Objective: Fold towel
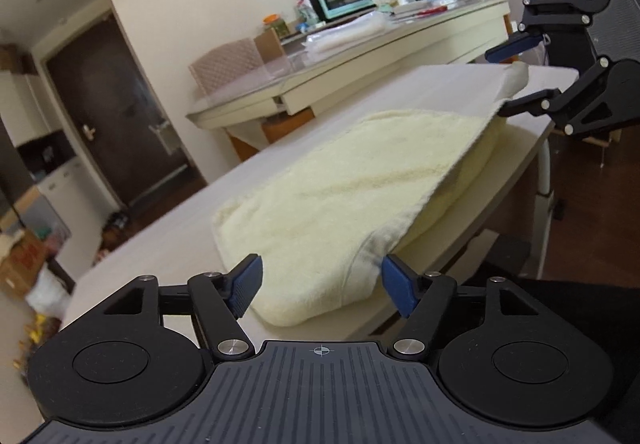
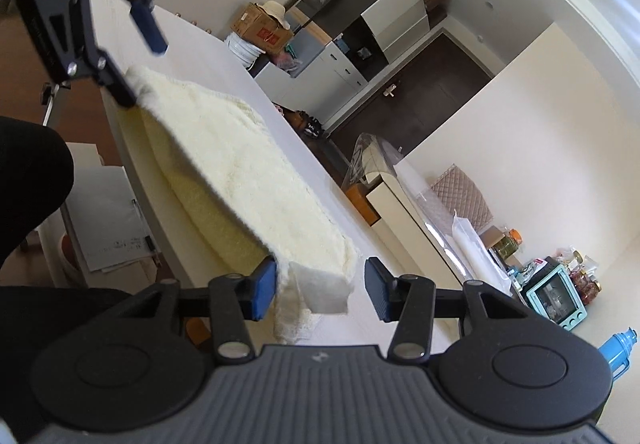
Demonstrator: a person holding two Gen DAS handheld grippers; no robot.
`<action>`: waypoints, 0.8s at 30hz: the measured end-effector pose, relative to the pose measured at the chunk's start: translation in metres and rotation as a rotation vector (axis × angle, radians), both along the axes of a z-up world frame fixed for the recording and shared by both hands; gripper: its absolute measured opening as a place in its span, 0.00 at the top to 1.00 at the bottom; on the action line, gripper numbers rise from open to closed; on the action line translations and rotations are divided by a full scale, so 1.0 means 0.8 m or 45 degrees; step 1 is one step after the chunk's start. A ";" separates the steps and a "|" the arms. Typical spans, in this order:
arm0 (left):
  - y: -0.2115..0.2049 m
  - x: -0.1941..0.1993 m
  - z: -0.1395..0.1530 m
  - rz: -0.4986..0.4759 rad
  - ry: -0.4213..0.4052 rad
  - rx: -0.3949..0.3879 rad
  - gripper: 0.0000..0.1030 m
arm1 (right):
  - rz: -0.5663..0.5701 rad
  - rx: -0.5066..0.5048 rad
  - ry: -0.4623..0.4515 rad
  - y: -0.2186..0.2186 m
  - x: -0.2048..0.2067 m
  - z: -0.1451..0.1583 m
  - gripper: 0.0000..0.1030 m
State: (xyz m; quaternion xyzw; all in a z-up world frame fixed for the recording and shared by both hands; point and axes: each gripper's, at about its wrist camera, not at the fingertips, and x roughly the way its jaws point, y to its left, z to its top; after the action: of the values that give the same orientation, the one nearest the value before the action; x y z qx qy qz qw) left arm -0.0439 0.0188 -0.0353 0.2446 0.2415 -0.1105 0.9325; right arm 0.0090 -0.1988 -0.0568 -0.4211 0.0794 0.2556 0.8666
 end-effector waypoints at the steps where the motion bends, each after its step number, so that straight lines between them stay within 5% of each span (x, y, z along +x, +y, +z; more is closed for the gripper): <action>1: 0.001 -0.003 0.000 -0.011 0.010 0.007 0.30 | -0.001 0.005 -0.001 0.000 0.001 0.000 0.52; 7: -0.008 -0.006 -0.011 0.024 -0.017 0.083 0.29 | -0.036 0.117 0.023 -0.006 0.011 0.015 0.52; 15: -0.002 0.019 0.000 0.141 -0.056 -0.046 0.29 | -0.032 0.097 0.048 -0.005 0.011 0.010 0.52; 24: 0.004 0.011 -0.003 0.036 0.034 0.113 0.29 | -0.032 0.092 0.070 -0.006 0.009 0.007 0.52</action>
State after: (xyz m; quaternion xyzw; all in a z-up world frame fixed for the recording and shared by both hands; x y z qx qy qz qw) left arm -0.0350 0.0222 -0.0380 0.2810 0.2621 -0.0899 0.9188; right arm 0.0164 -0.2037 -0.0514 -0.3814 0.0993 0.2588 0.8819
